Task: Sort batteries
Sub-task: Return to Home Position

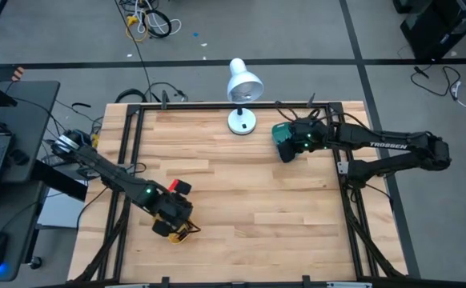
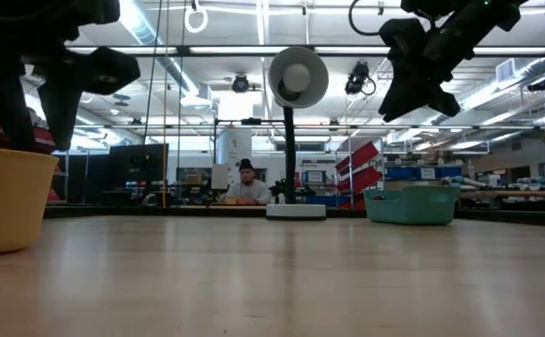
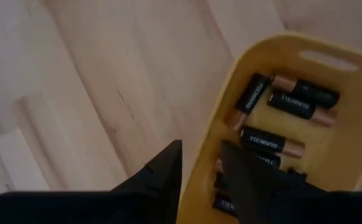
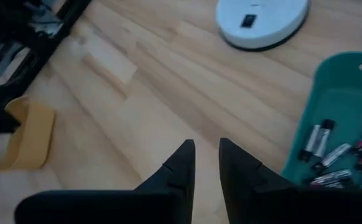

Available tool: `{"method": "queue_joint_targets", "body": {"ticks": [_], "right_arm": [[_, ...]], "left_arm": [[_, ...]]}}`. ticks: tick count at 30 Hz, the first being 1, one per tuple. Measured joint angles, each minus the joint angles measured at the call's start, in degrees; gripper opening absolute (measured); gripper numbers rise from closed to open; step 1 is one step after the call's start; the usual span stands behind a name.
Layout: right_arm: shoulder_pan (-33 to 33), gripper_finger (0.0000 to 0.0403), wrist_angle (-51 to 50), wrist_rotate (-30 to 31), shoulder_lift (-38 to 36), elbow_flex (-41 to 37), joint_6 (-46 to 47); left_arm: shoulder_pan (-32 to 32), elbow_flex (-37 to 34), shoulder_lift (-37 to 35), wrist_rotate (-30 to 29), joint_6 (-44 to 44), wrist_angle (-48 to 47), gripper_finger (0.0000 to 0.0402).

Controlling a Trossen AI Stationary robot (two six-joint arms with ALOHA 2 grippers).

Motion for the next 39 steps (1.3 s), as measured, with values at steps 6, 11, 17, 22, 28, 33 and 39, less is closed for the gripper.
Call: {"method": "queue_joint_targets", "body": {"ticks": [6,11,17,22,28,33,39], "right_arm": [[3.7,0.0048,0.0,0.0,0.0,0.0,0.0],[5.4,0.0028,0.0,0.0,0.0,0.0,0.0],[5.8,0.0003,0.0,0.3,0.0,0.0,0.0],[5.8,0.0001,0.5,2.4,0.0,0.0,-0.4],[5.3,0.0,1.2,2.3,0.0,0.0,-0.7],[5.0,0.0,-0.9,4.6,0.0,0.0,-0.2],[2.5,0.0,-9.4,7.3,0.0,0.0,2.2]], "left_arm": [[0.0,-2.1,0.0,-0.3,-1.4,-0.1,0.0126],[0.8,-4.7,-0.1,-0.5,-2.1,1.6,0.0122],[2.7,-7.2,-0.1,-2.5,-2.2,4.2,0.0081],[6.1,-7.4,0.0,-8.2,7.0,10.8,0.0056],[12.7,-7.4,0.0,-8.1,18.1,23.1,0.0052],[19.6,-7.2,2.4,-6.1,25.1,32.5,0.0052],[25.9,-3.3,8.8,-1.7,27.3,36.2,0.0052]]}}
